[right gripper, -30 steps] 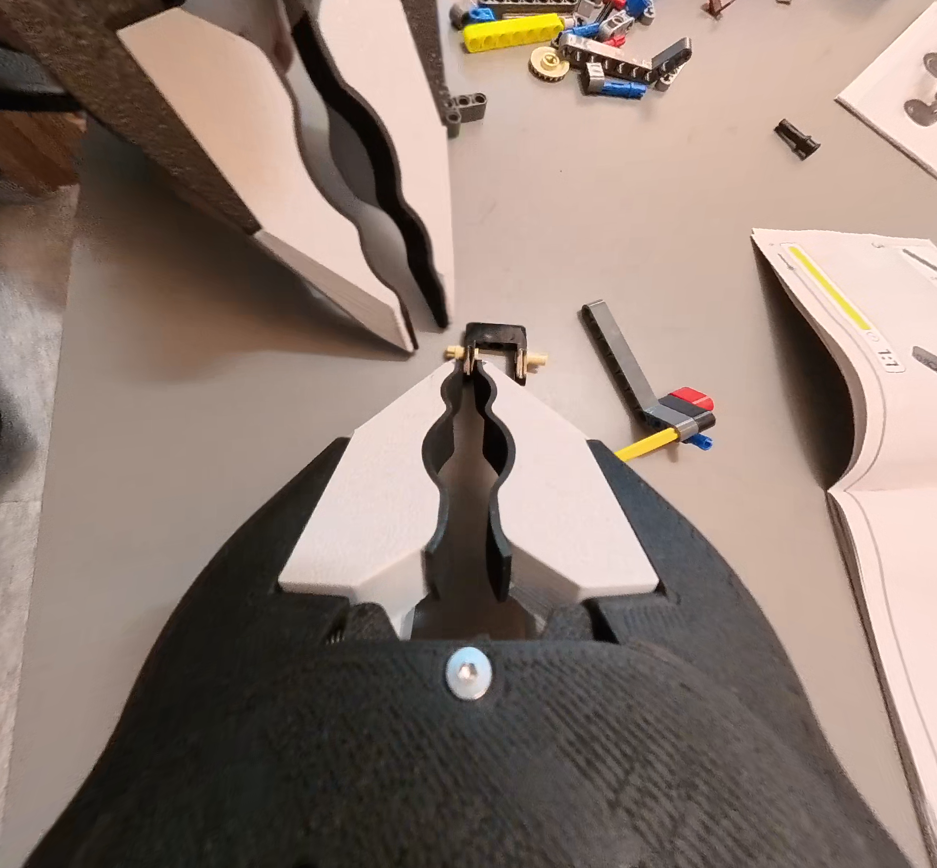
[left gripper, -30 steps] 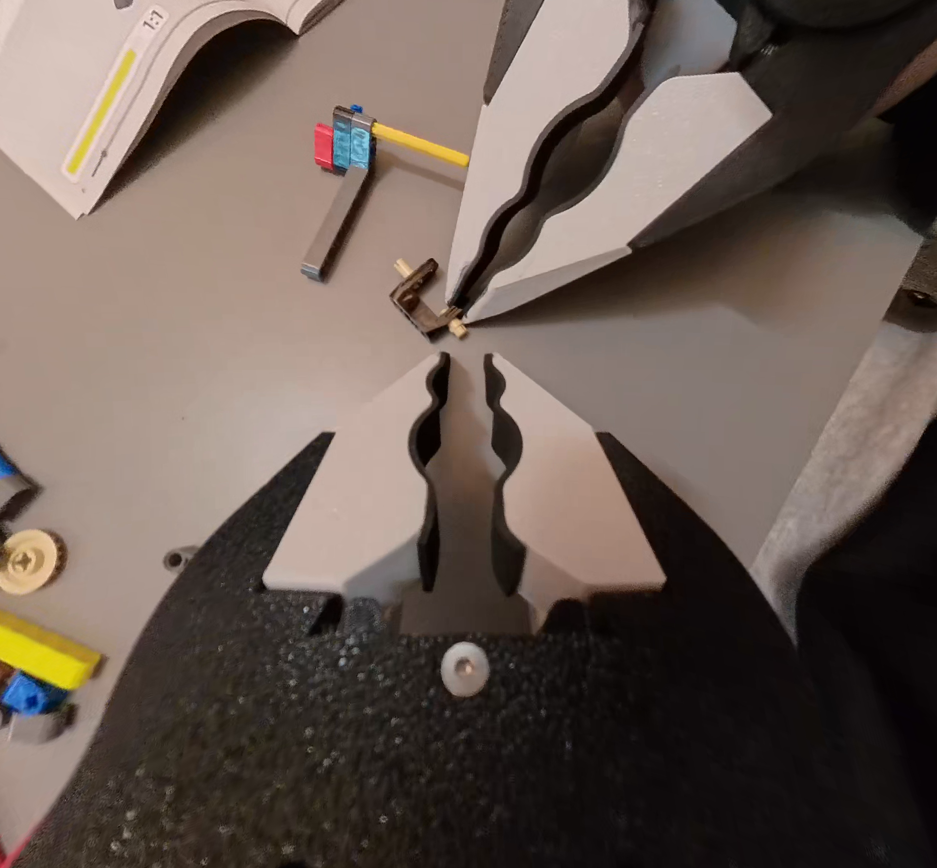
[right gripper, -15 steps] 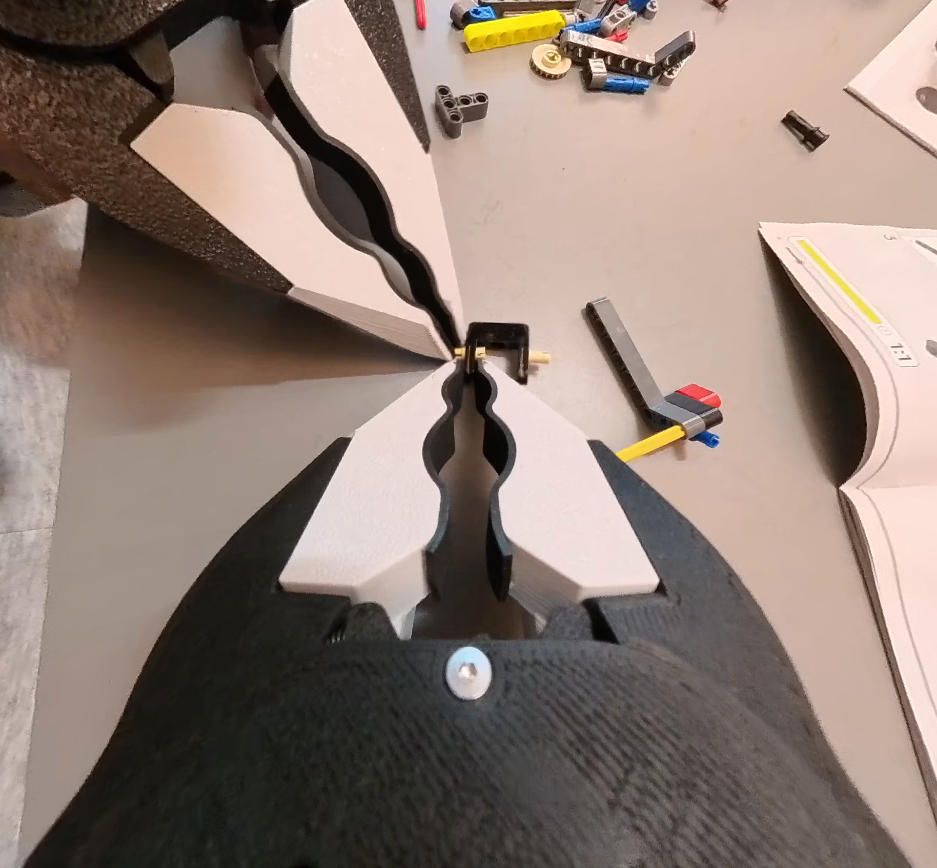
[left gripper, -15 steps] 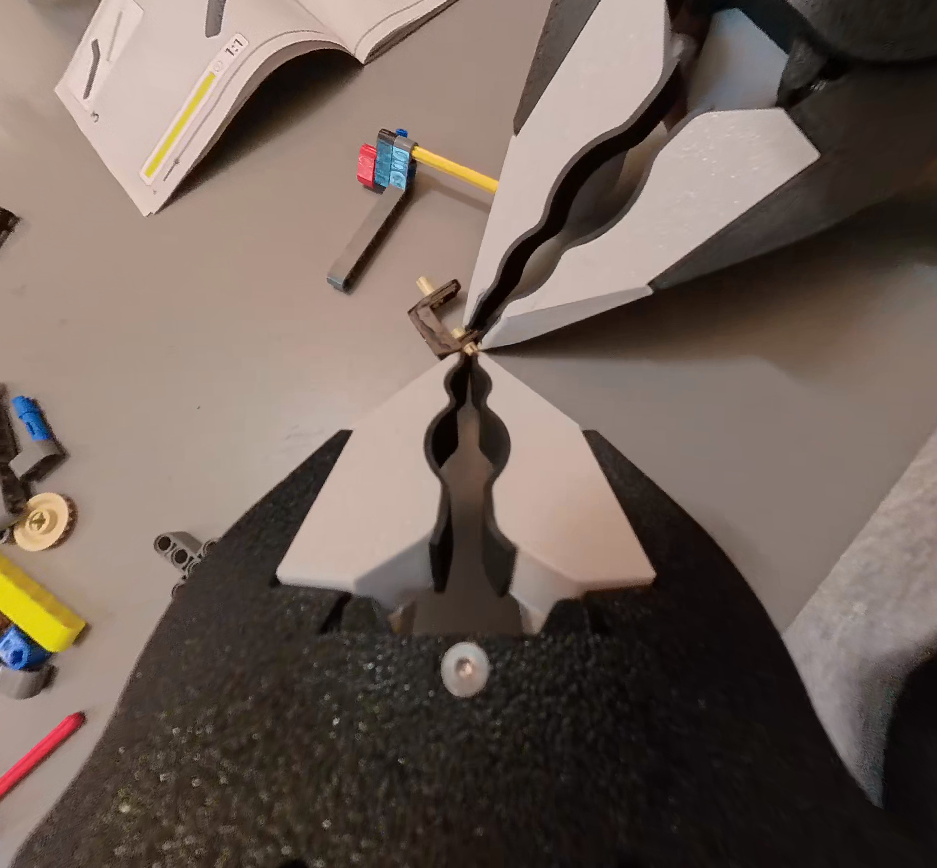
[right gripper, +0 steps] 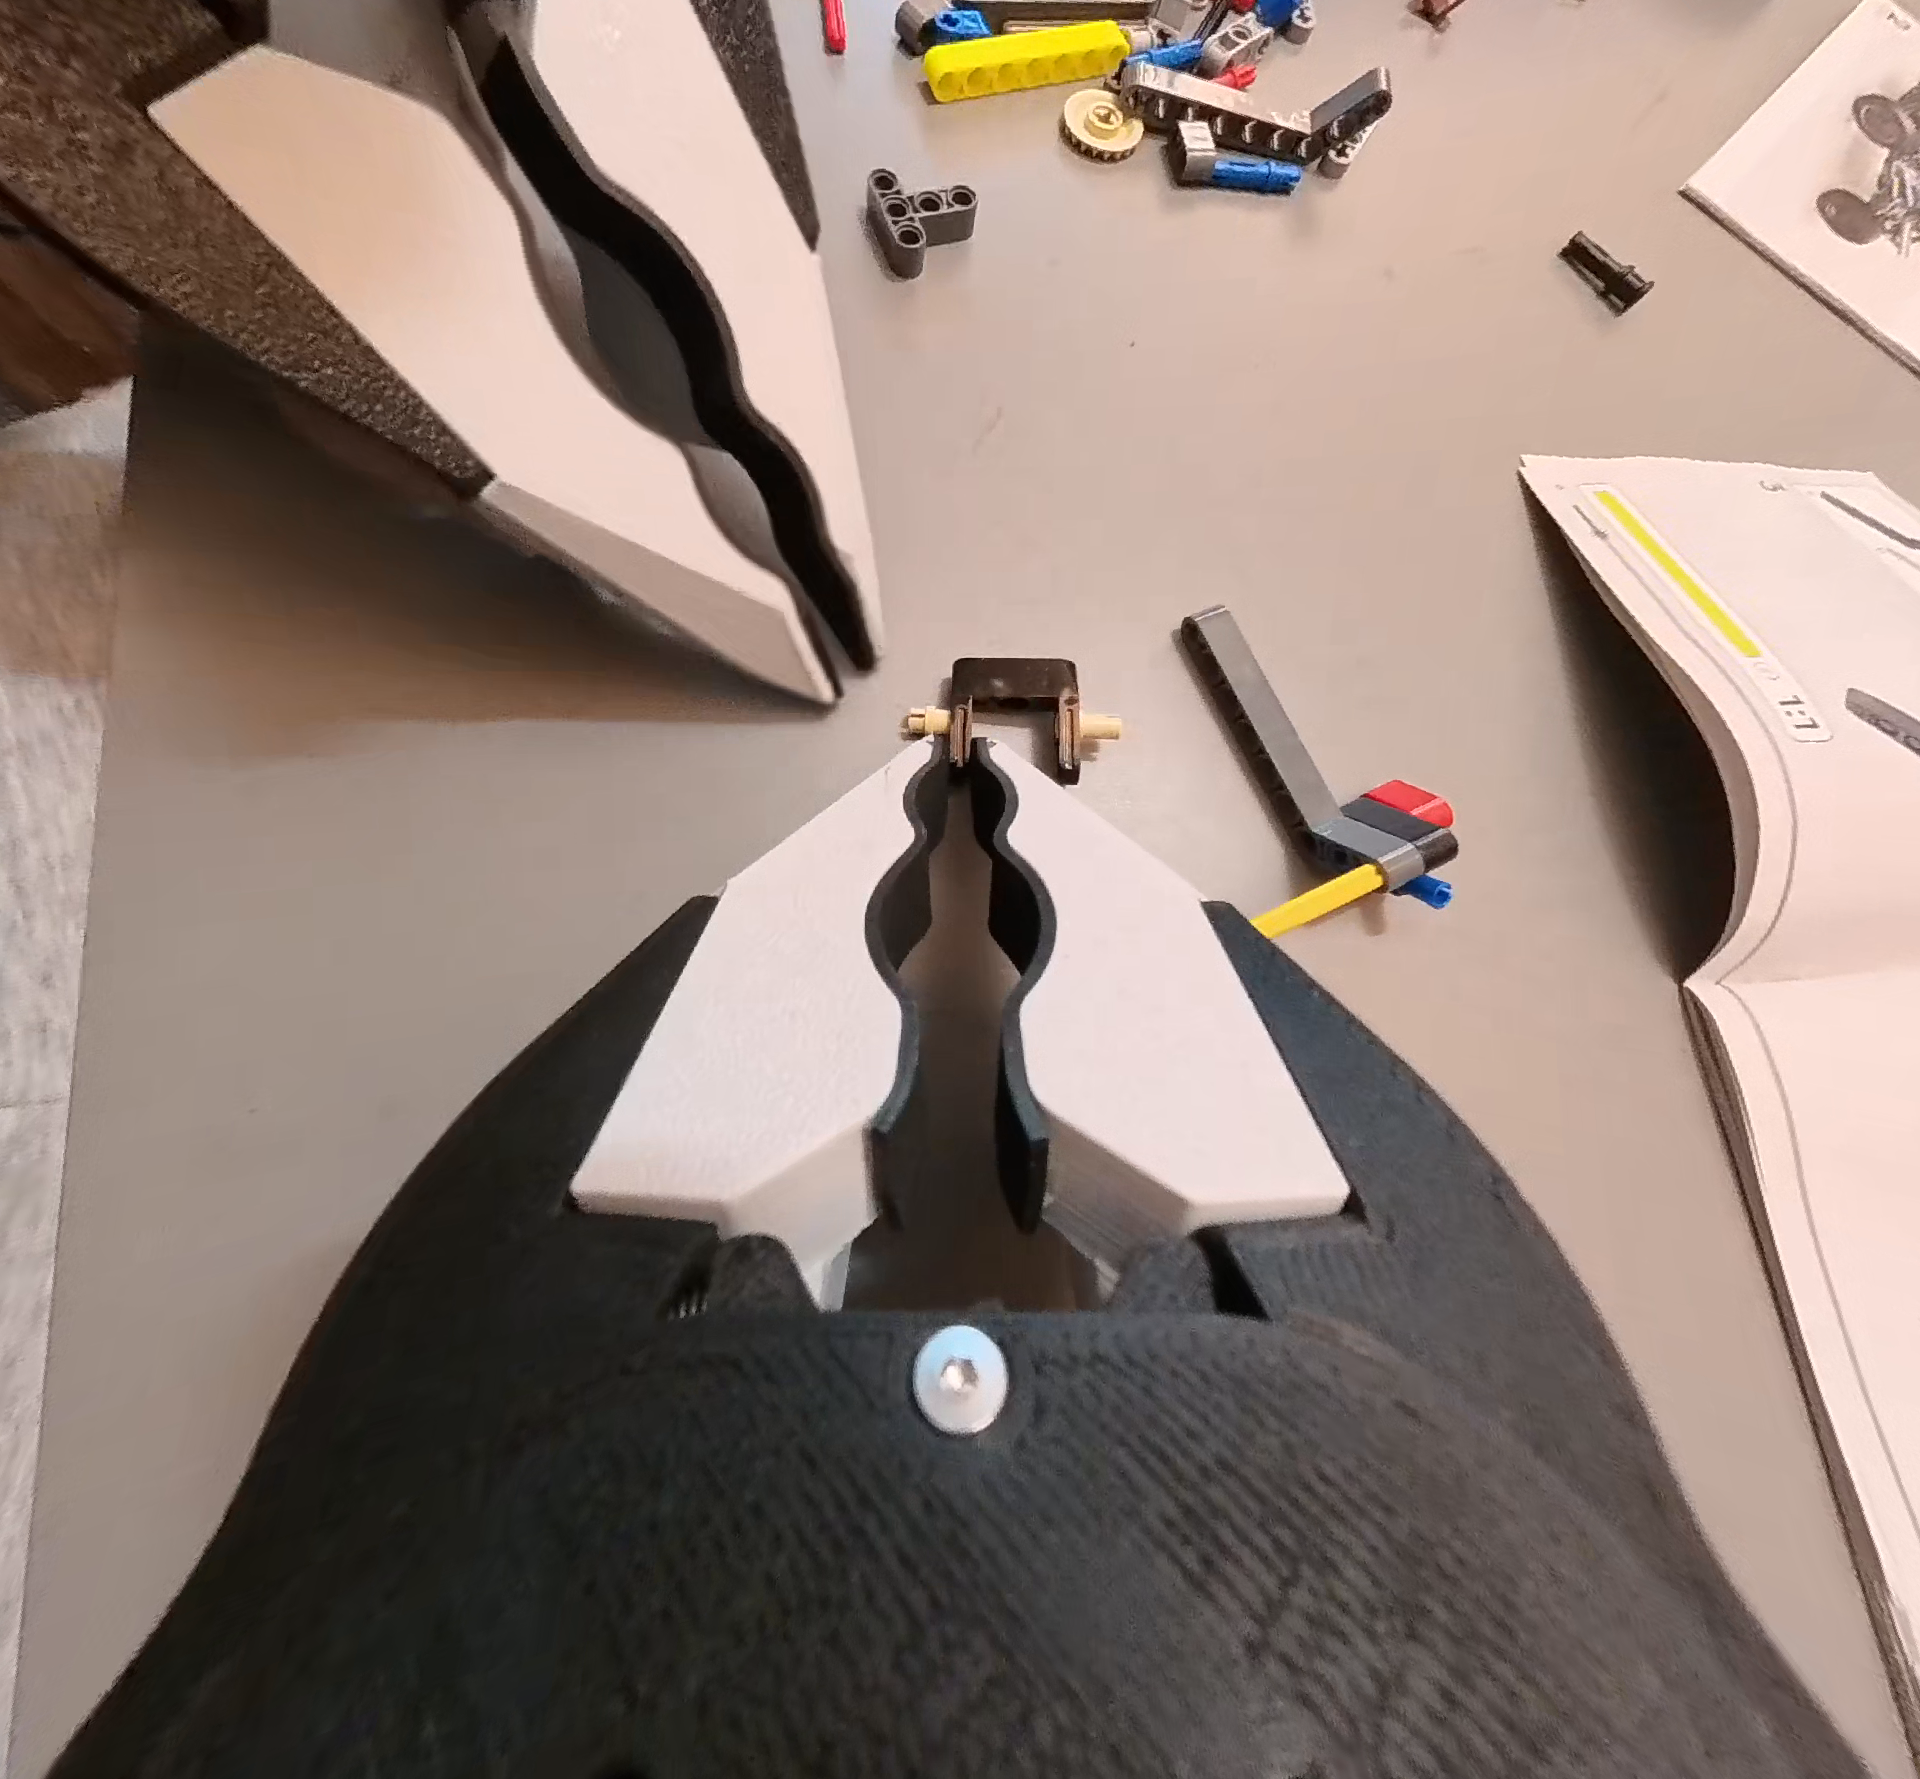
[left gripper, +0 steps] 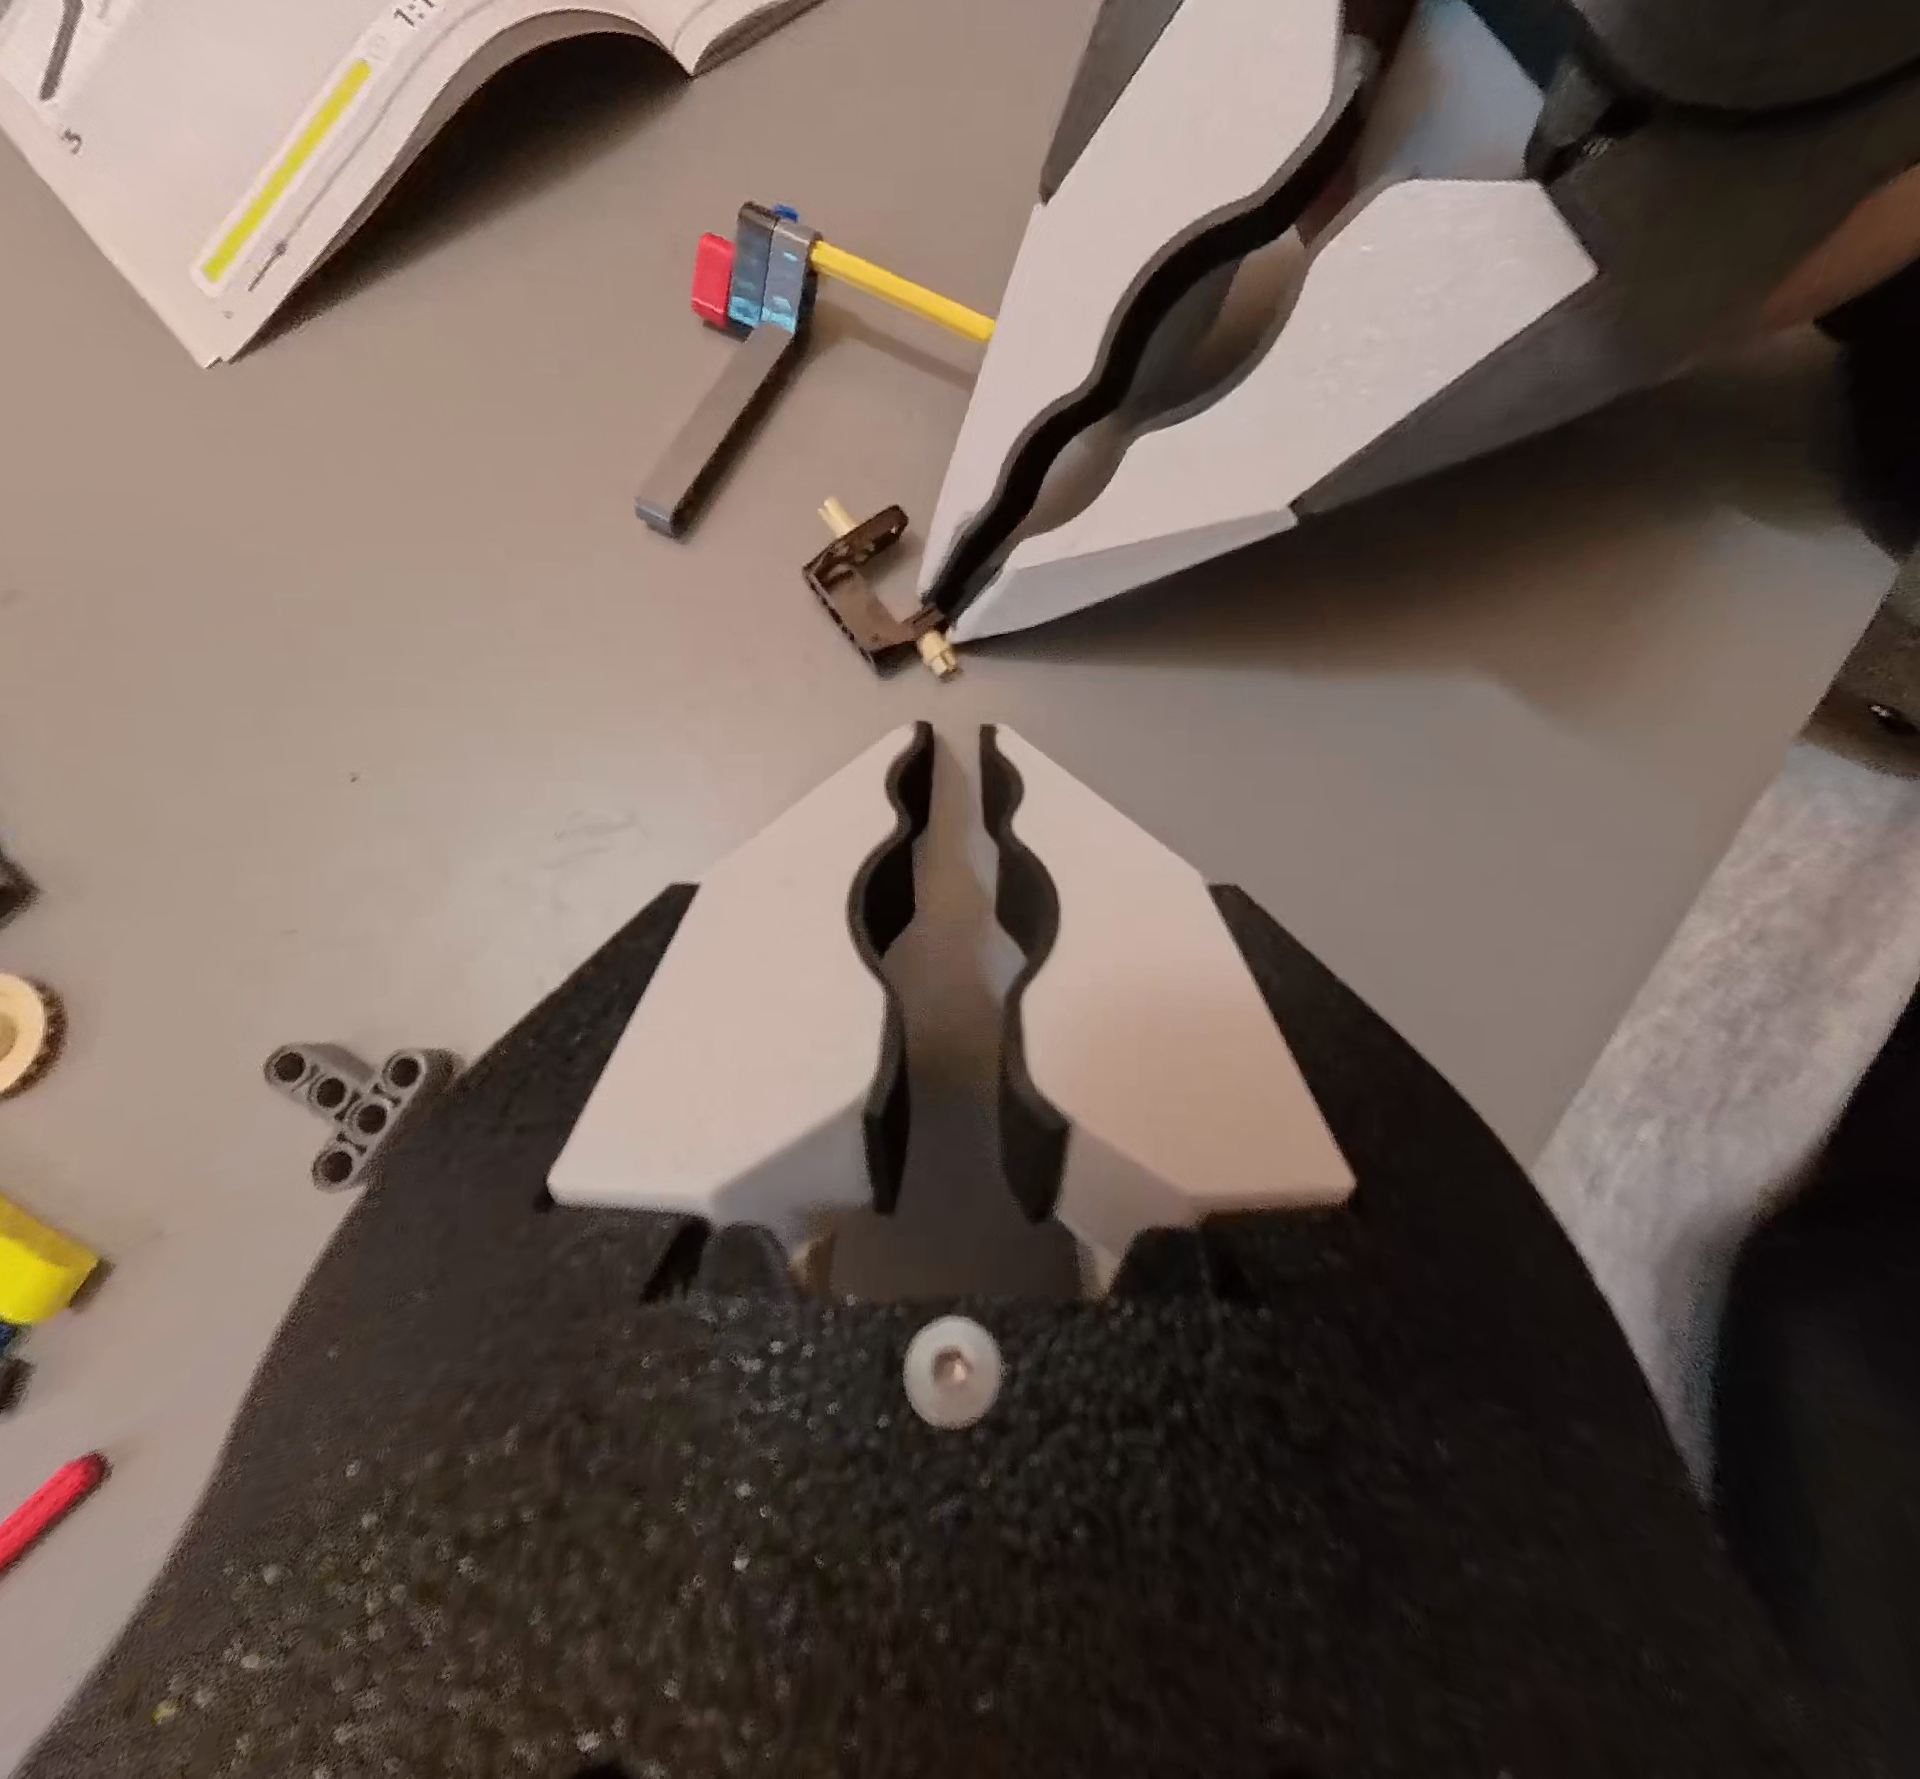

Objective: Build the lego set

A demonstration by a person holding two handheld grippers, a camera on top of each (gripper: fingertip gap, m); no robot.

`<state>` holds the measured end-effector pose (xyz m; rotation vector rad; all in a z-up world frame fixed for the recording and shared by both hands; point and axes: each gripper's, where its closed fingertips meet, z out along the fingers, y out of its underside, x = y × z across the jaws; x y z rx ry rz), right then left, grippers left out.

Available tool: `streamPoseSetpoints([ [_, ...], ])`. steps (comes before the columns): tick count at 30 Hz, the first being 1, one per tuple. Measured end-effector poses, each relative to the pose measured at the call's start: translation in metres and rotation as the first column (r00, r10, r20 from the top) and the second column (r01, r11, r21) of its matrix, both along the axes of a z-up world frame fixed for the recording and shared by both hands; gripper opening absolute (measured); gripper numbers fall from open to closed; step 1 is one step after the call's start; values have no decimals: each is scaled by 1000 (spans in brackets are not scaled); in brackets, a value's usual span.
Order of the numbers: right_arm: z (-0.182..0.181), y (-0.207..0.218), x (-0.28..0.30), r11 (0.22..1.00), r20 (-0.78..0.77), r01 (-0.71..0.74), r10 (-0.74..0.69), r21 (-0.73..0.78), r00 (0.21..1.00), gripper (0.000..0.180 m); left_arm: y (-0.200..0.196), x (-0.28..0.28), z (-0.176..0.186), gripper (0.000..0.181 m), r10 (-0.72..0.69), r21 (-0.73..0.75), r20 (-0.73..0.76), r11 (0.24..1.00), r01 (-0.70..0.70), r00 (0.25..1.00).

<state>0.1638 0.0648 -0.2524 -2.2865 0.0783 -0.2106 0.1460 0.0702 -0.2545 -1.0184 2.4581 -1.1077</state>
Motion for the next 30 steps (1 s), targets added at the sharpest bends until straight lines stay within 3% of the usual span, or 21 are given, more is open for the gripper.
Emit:
streamPoseSetpoints([
  [1, 0, 0, 0, 1000, -9, -1, 1, 1, 1000, 2, -2, 0, 0, 10, 4, -6, -4, 1000, -4, 1000],
  [16, 0, 1, -2, 1000, -42, 6, -6, 4, 999, 2, -7, 13, -1, 2, 142, 73, 71, 986, -147, 987],
  [20, 0, 1, -4, 1000, -13, -6, 6, 1, 1000, 2, -4, 10, -1, 0, 57, 152, 131, 985, -77, 990],
  [26, 0, 2, -8, 999, -13, -32, 32, 1, 999, 2, -2, -8, -1, 0, -92, 76, 2, 993, 91, 996],
  [30, 0, 2, -8, 1000, -18, -30, 30, 2, 999, 2, 8, -5, 1, 0, -56, 98, 10, 994, 55, 998],
])
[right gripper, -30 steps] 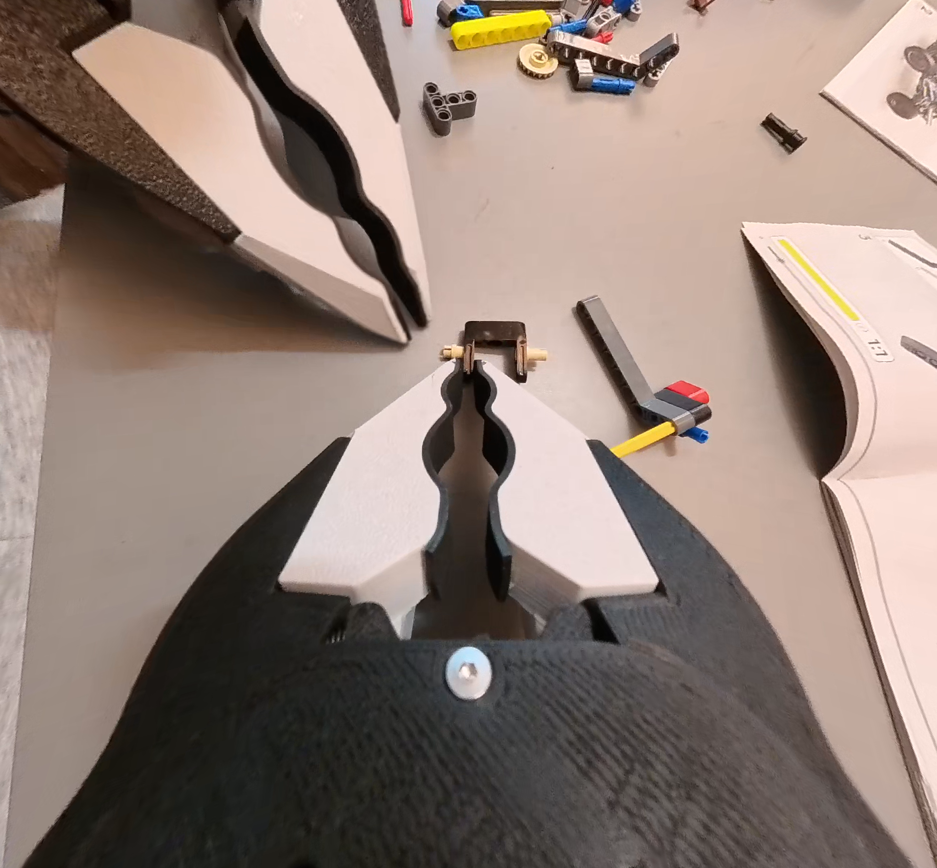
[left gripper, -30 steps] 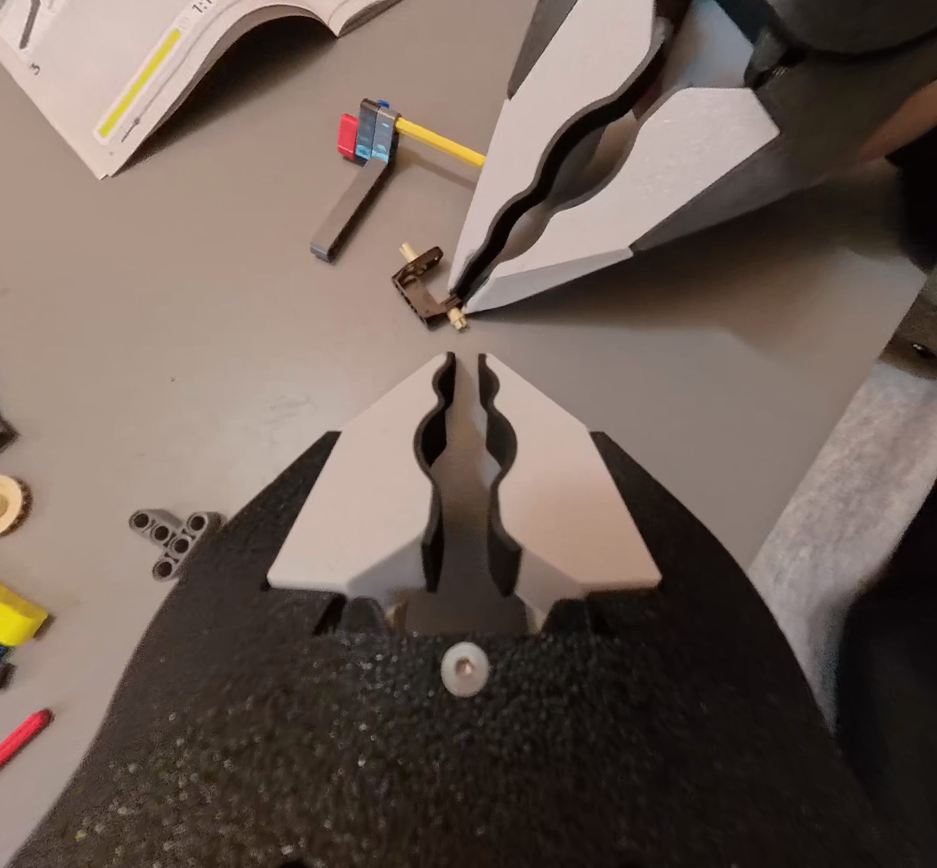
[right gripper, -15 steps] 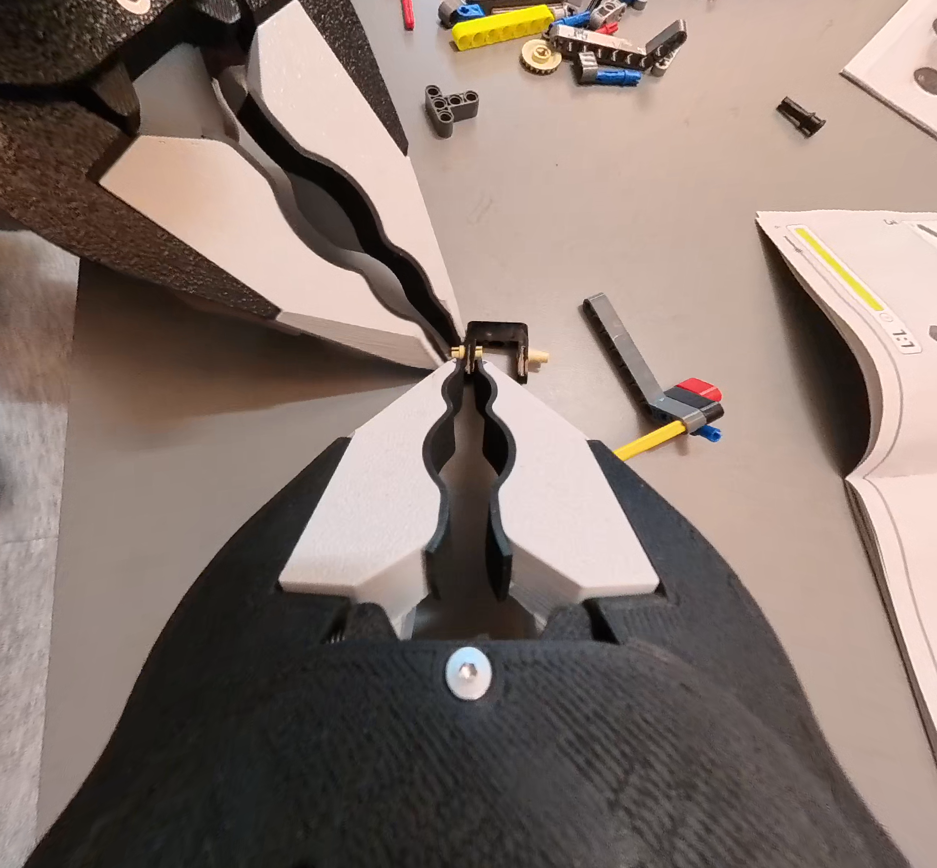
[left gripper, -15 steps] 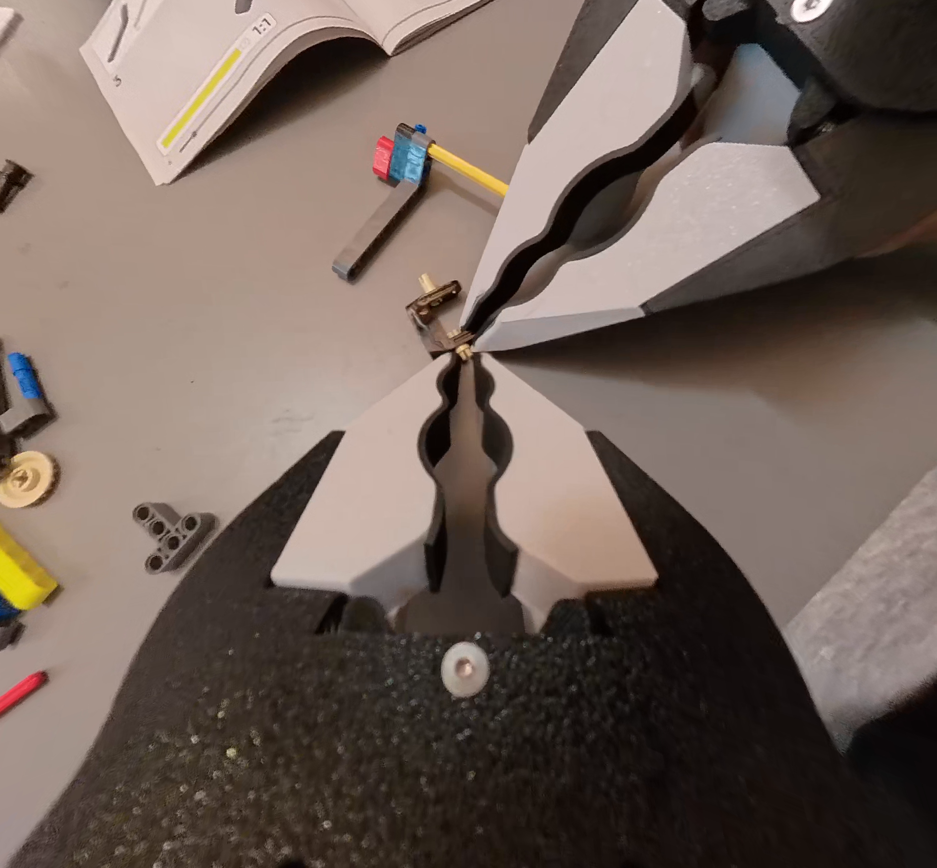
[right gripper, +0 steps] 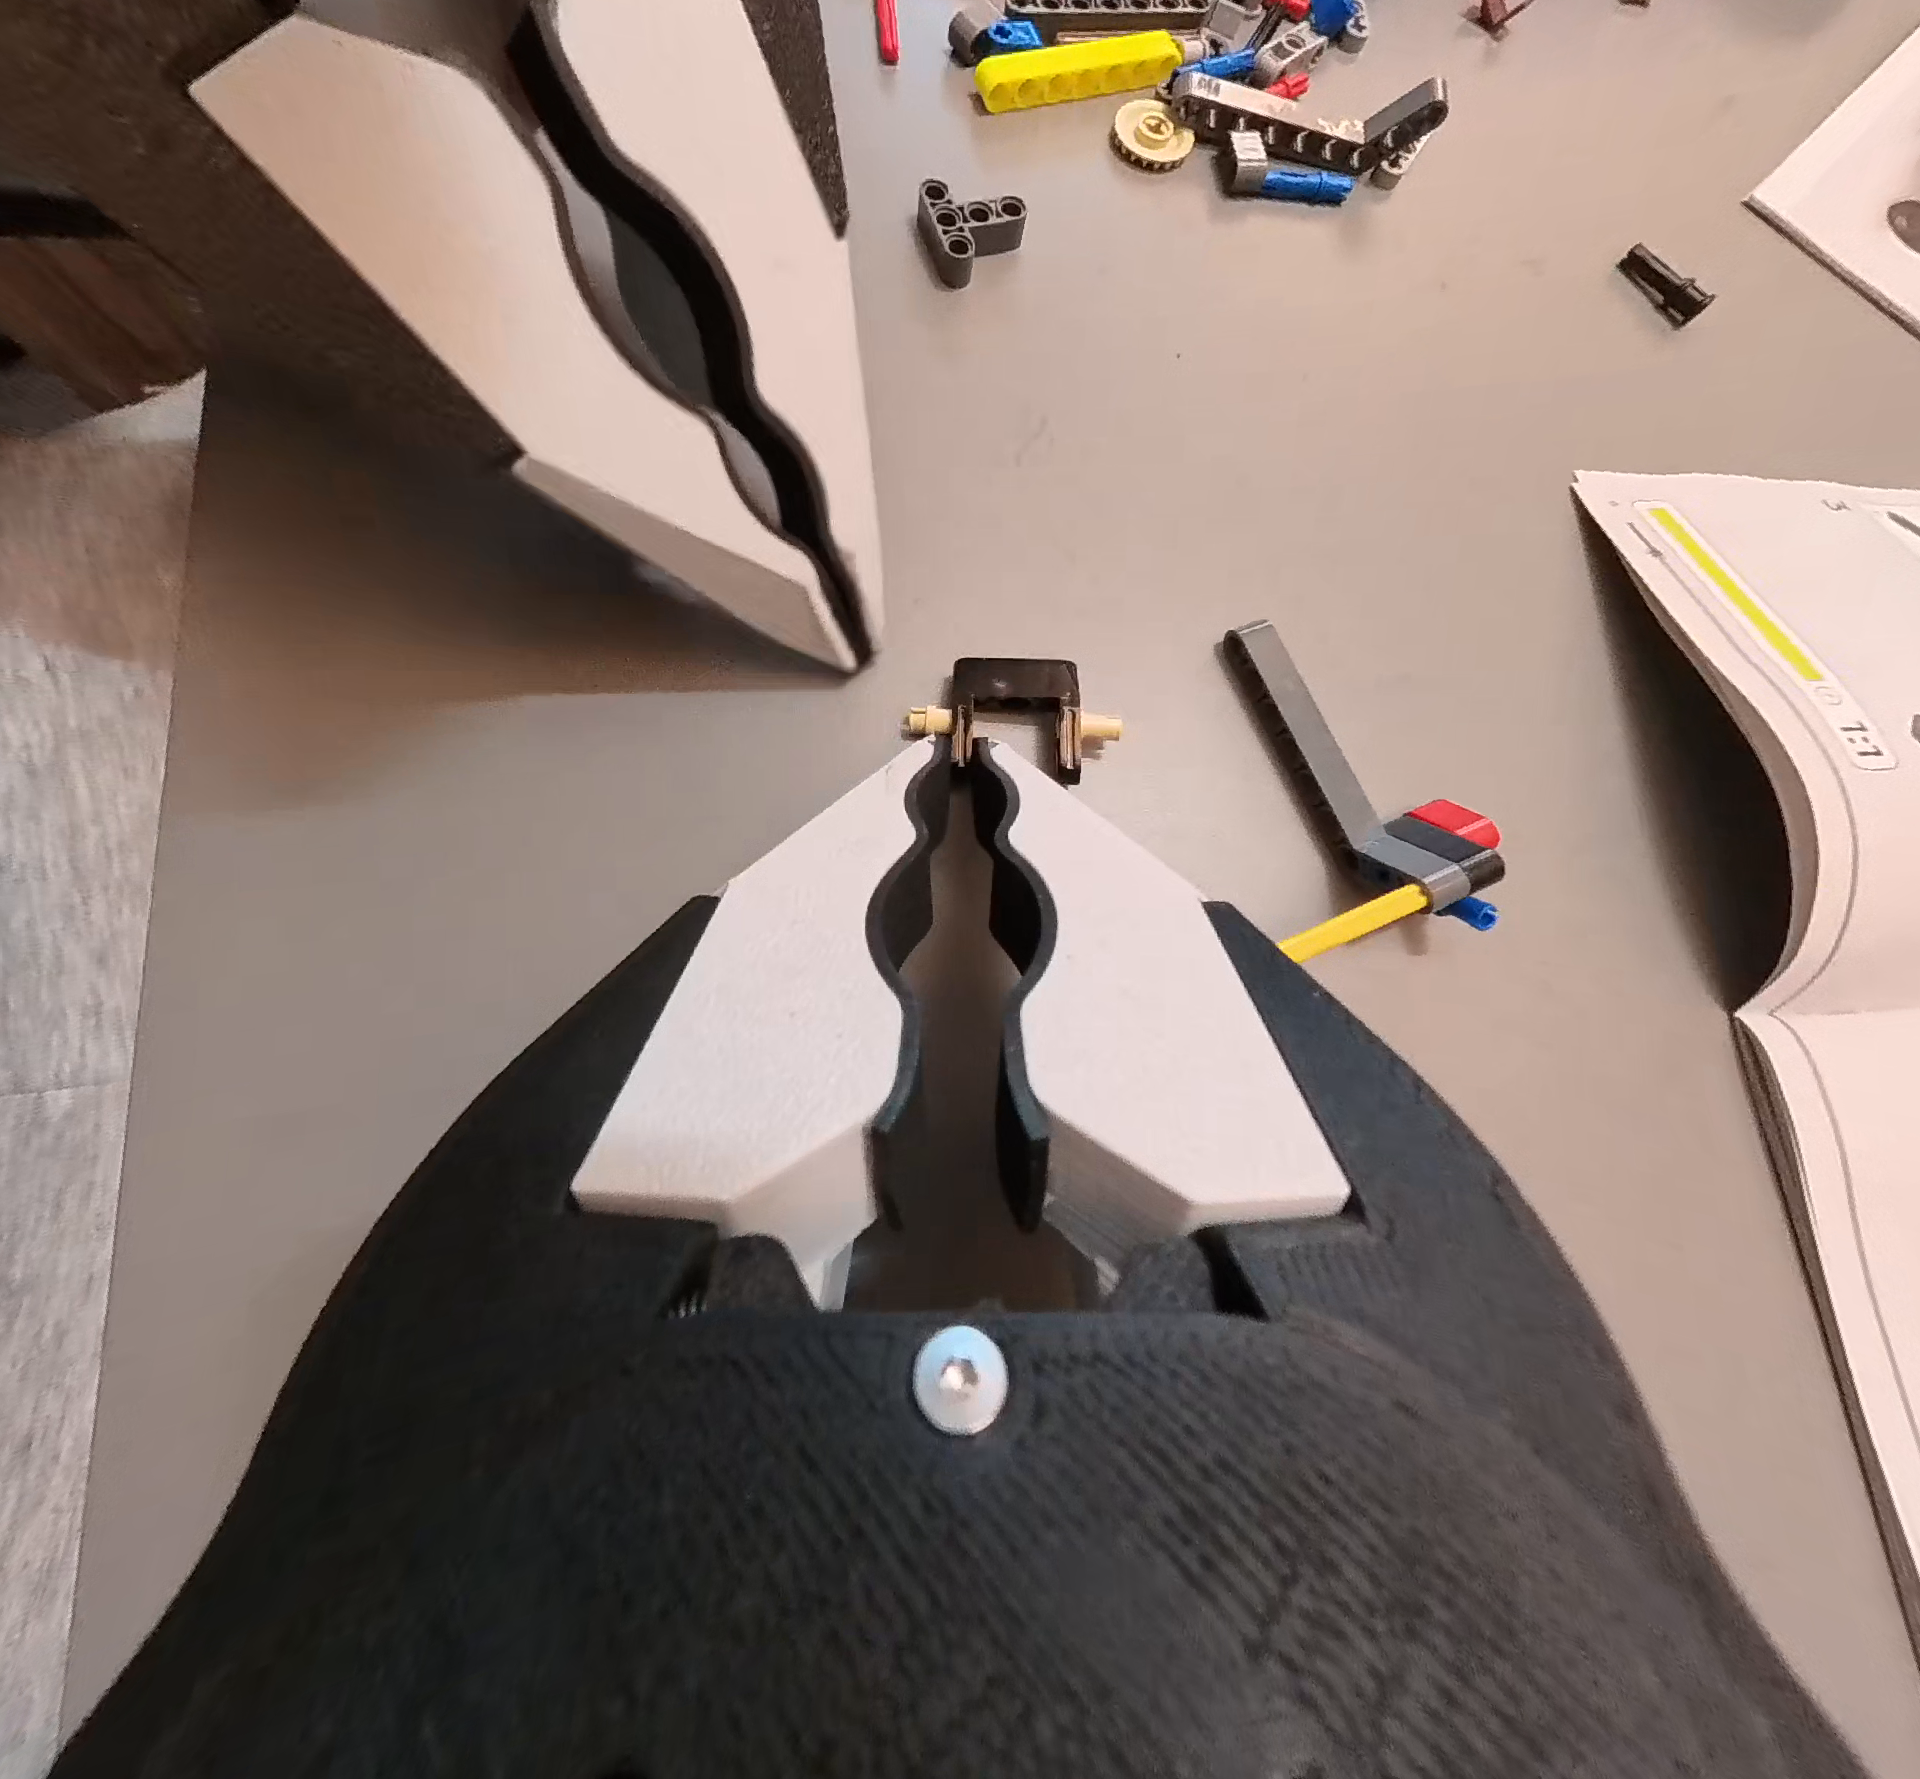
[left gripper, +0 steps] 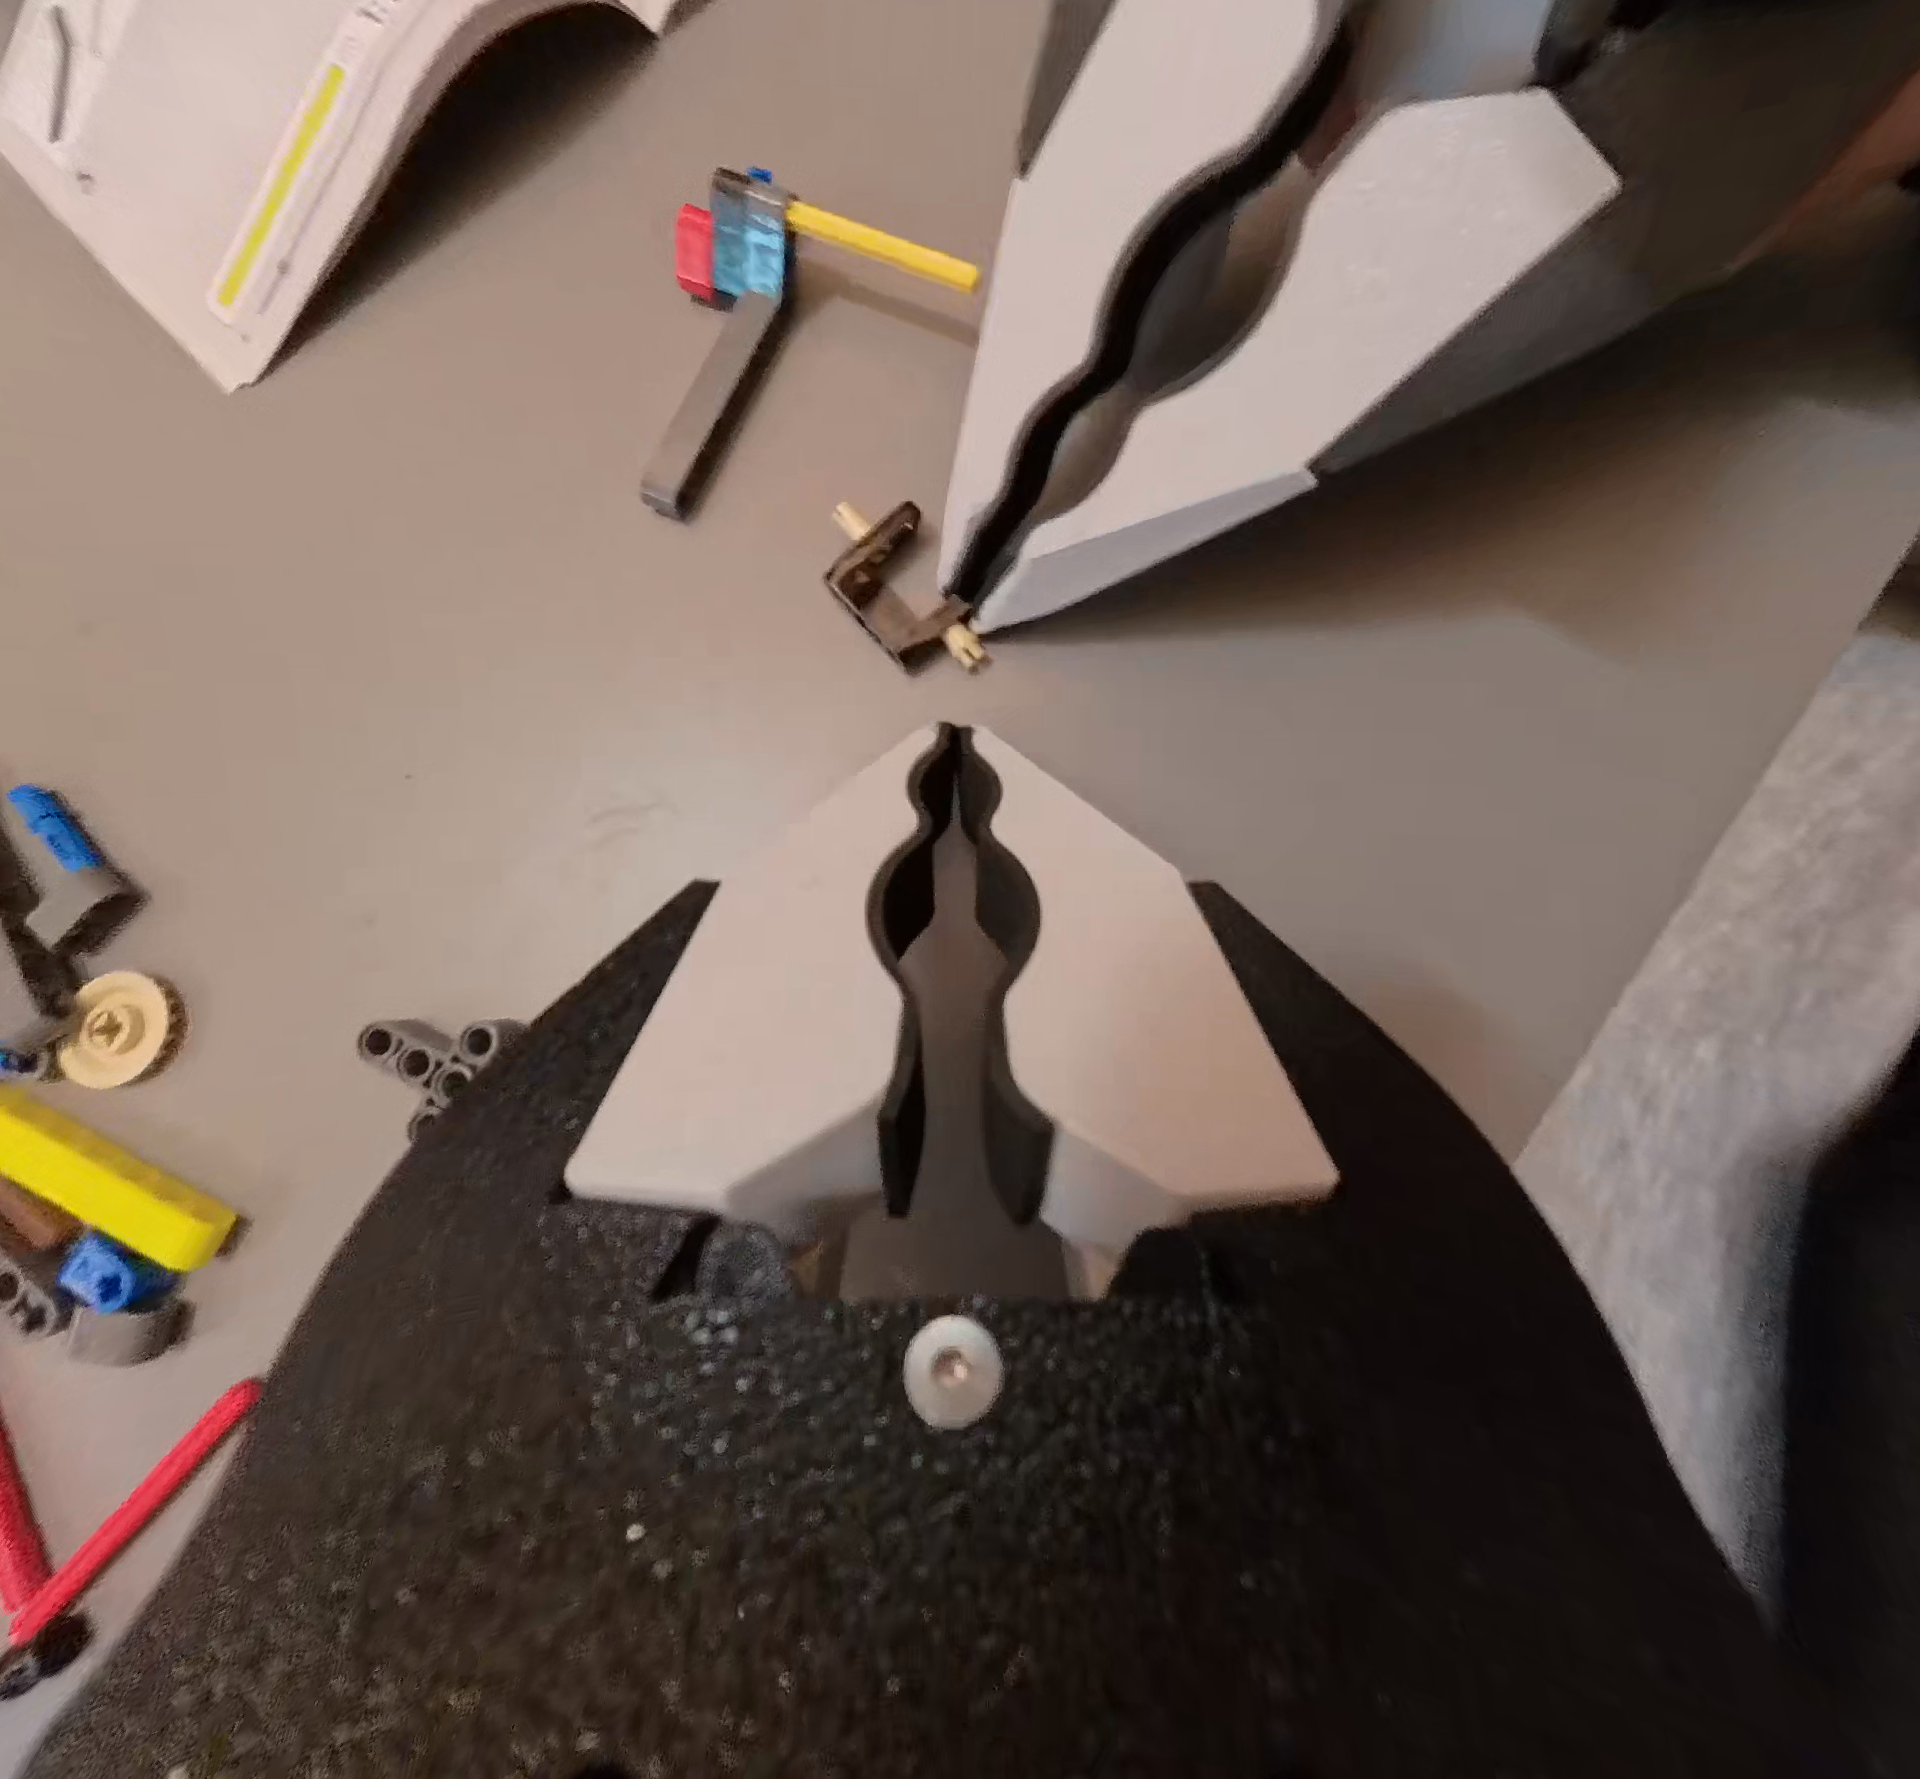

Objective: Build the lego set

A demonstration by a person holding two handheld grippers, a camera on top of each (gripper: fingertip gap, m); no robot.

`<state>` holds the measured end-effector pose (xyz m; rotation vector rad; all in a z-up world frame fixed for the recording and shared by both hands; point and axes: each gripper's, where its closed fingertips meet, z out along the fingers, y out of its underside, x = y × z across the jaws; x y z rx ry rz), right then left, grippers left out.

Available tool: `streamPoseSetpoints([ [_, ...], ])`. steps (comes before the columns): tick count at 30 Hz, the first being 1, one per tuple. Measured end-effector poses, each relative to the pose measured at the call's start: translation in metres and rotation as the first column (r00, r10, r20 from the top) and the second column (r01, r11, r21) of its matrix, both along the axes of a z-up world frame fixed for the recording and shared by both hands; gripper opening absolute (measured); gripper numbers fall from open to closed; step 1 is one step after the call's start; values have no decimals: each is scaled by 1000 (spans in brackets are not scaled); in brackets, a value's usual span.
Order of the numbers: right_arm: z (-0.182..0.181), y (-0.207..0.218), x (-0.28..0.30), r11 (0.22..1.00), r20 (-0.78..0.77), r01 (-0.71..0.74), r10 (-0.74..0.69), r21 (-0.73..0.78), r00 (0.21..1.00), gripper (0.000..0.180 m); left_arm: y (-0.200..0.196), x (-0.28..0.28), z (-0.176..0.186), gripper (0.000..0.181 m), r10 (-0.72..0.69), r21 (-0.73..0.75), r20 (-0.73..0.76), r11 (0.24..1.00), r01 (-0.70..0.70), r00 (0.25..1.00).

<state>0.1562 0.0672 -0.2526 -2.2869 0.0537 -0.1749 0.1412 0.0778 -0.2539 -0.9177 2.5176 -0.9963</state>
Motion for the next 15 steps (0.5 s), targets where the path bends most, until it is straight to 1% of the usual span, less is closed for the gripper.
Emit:
streamPoseSetpoints([
  [1, 0, 0, 0, 1000, 3, 1, -1, 0, 1000, 2, -1, 2, 3, 2, 18, -22, 9, 1000, -18, 1000],
  [3, 0, 0, 0, 1000, 1, 1, -1, 0, 1000, 2, -8, 3, 5, 14, 48, -68, 2, 997, -48, 999],
  [5, 0, 0, 2, 1000, -5, 13, -13, 0, 1000, 2, -11, 4, 0, 20, 75, -47, 8, 996, -74, 997],
  [7, 0, -1, 4, 999, -19, 40, -40, 1, 999, 2, -14, 5, 1, 18, 114, -56, 32, 992, -113, 993],
  [9, 0, -1, 5, 999, -31, 48, -48, 2, 998, 2, -14, 7, 2, 12, 152, -42, 71, 988, -149, 986],
  [12, 0, -1, 7, 998, -37, 60, -60, 2, 997, 2, -12, 9, 0, 12, 179, 12, 115, 983, -181, 977],
  [15, 0, -2, 9, 997, -34, 78, -78, 1, 996, 2, -11, 13, 3, 14, 207, 1, 135, 978, -209, 969],
])
